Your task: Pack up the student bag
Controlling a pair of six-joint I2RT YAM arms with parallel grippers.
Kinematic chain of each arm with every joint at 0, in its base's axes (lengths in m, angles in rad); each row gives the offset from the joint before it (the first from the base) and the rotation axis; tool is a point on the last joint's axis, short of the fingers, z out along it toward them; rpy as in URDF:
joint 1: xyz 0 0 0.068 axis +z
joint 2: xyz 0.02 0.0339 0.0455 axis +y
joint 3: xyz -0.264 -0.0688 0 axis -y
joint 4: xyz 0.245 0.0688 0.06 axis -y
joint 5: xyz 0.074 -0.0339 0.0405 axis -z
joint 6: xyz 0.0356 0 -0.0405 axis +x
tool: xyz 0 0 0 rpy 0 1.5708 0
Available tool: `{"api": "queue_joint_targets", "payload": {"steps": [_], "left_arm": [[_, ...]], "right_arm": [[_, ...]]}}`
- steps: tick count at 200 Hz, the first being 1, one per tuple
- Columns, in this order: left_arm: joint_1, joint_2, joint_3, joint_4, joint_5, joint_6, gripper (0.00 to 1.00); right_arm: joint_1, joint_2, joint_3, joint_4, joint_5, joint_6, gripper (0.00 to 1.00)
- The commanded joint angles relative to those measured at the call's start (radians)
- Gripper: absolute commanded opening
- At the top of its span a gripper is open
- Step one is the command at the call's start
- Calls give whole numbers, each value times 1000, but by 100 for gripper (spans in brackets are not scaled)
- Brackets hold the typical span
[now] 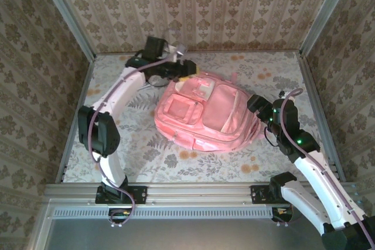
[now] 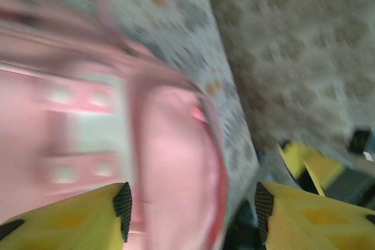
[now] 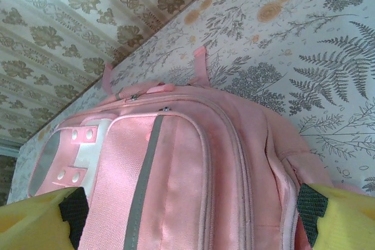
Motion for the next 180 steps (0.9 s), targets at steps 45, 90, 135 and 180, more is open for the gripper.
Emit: {"api": "queue_joint_targets", "payload": {"steps": [45, 90, 135, 180], "left_arm": [[264, 115, 144, -223, -672, 25, 73], [297, 522, 663, -584, -905, 75, 94], [325, 709, 796, -592, -846, 115, 100], [314, 793, 802, -563, -794, 130, 100]], "right_arm": [[49, 168, 95, 19, -50, -103, 94], [68, 235, 126, 15, -45, -146, 96], [69, 282, 115, 43, -48, -158, 98], [68, 347, 109, 77, -64, -158, 98]]}}
